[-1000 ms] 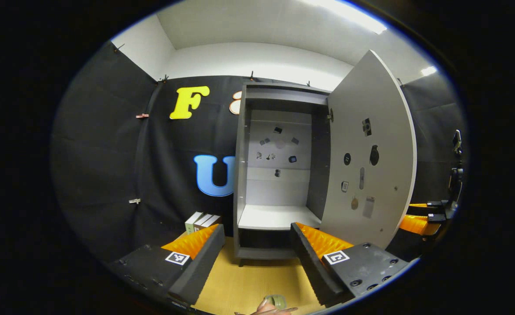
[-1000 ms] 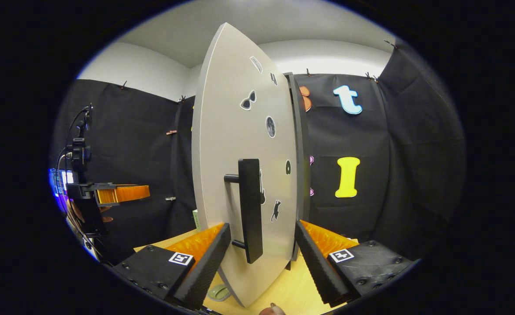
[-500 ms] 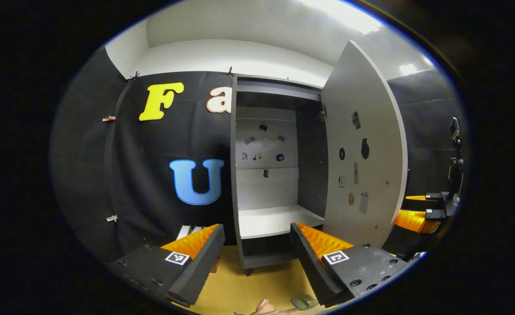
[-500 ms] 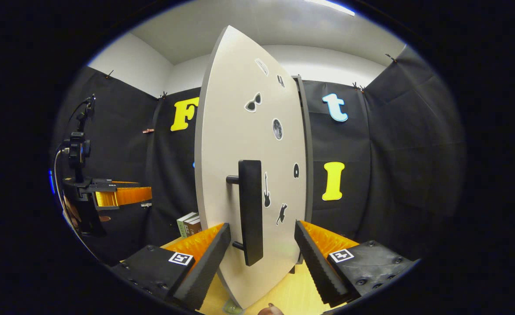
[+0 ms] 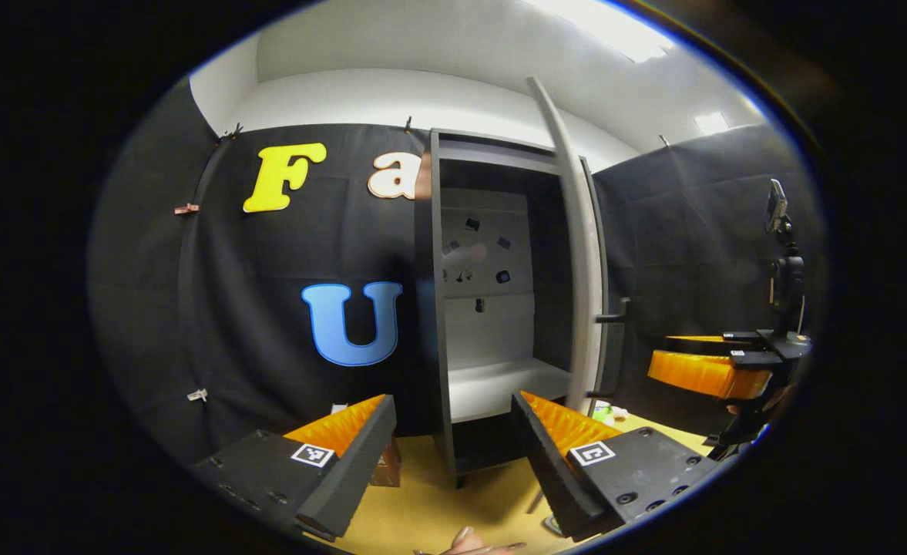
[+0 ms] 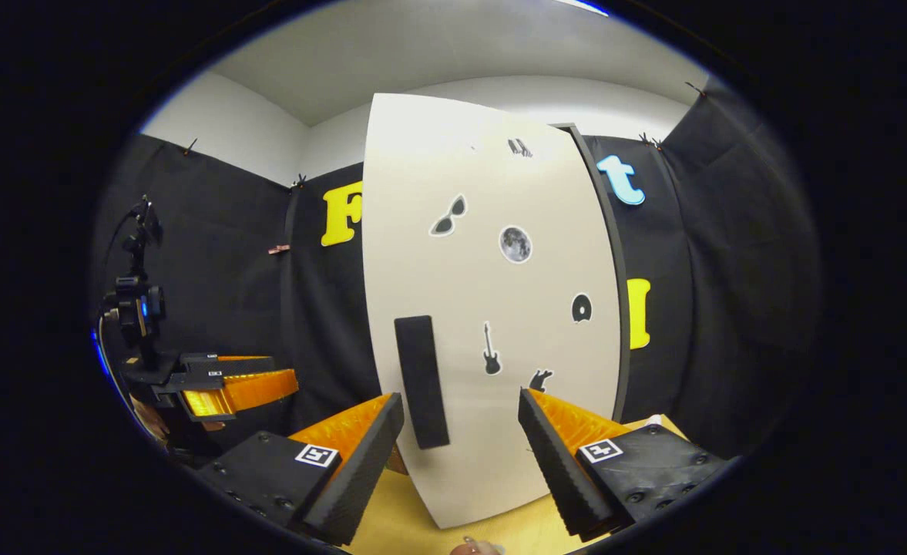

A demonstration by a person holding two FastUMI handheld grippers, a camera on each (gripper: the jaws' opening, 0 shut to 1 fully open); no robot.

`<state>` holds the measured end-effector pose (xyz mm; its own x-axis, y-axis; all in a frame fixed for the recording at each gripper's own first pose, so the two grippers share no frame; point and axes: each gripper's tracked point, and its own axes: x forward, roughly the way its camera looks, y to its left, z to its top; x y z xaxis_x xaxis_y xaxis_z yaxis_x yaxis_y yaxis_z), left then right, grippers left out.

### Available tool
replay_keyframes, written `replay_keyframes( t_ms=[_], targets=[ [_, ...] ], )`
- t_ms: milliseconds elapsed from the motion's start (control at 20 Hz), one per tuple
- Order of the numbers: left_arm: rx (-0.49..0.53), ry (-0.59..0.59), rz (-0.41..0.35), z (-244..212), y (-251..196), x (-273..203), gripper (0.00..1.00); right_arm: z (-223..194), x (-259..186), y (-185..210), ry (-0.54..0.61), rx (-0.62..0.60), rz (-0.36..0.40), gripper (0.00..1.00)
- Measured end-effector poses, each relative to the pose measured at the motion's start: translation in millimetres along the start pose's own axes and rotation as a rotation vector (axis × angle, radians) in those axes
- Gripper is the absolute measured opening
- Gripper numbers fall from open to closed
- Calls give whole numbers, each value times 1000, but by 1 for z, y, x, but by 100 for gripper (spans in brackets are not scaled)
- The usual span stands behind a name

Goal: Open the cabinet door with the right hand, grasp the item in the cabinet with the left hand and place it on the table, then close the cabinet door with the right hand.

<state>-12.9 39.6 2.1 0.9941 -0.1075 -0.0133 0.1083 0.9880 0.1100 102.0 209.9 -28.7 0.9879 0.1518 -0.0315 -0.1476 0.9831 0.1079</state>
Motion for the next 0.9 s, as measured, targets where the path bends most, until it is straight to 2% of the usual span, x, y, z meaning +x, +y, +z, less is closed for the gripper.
replay_keyframes(
  t_ms=[200,350,450,600,900],
  targets=[
    [-17,-19,-42,14,-14,10,94,10,1,-26,-29,-50,-67,97],
    [-4,-59,-42,21,-35,13,95,12,-3,-33,-15,-32,-77,97],
    [-26,-63,-70,19,-55,16,94,18,-6,-41,-12,-34,-97,98],
    [-53,-63,-90,21,-75,19,94,37,-11,-48,-63,-98,-111,97],
    [-80,-61,-72,24,-91,24,95,49,-17,-53,-104,-135,-126,97]
  ],
)
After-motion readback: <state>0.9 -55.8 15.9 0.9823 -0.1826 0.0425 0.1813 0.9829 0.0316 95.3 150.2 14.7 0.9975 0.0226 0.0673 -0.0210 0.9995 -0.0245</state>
